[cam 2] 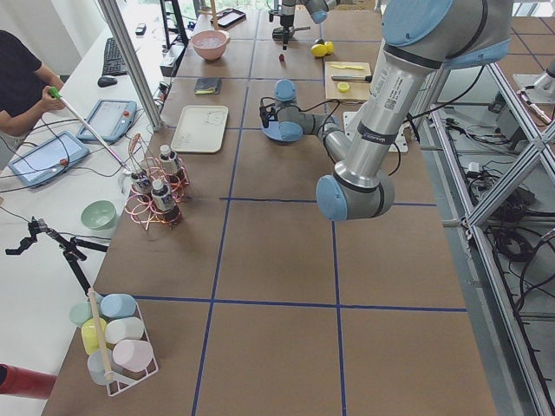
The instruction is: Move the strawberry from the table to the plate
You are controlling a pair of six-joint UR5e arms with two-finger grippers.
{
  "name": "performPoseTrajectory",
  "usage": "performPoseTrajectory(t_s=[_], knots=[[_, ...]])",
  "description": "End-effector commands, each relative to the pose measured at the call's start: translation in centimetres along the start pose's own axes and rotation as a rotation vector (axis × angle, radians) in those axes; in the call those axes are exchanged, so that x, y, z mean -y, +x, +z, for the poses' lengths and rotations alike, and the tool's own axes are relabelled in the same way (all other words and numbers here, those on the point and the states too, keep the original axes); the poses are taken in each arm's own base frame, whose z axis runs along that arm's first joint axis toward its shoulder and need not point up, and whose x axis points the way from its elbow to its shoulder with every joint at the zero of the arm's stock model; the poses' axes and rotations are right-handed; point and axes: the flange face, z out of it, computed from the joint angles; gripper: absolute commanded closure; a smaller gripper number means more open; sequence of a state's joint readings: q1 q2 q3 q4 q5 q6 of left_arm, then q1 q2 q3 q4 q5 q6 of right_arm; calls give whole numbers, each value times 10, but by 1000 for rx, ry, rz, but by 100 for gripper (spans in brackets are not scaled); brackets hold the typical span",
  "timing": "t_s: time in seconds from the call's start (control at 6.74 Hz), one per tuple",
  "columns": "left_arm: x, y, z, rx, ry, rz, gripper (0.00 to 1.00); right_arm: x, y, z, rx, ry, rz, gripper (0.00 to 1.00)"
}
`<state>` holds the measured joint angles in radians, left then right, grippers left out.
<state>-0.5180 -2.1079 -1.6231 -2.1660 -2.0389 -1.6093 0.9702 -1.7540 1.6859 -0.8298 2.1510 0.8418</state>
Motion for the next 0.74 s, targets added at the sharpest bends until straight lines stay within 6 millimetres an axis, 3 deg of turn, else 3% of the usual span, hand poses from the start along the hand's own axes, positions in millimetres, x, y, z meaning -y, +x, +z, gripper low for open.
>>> performPoseTrajectory(t_s=[0.0, 0.3, 0.59], knots=[[0, 0, -1, -1, 5, -1, 51, 11, -21, 20, 12, 14, 15, 4], [0, 0, -1, -1, 5, -1, 50, 8, -26, 35, -5, 2, 15, 6], [0, 1, -1, -3, 7, 0, 50, 3, -19, 37, -13, -8, 20, 8]])
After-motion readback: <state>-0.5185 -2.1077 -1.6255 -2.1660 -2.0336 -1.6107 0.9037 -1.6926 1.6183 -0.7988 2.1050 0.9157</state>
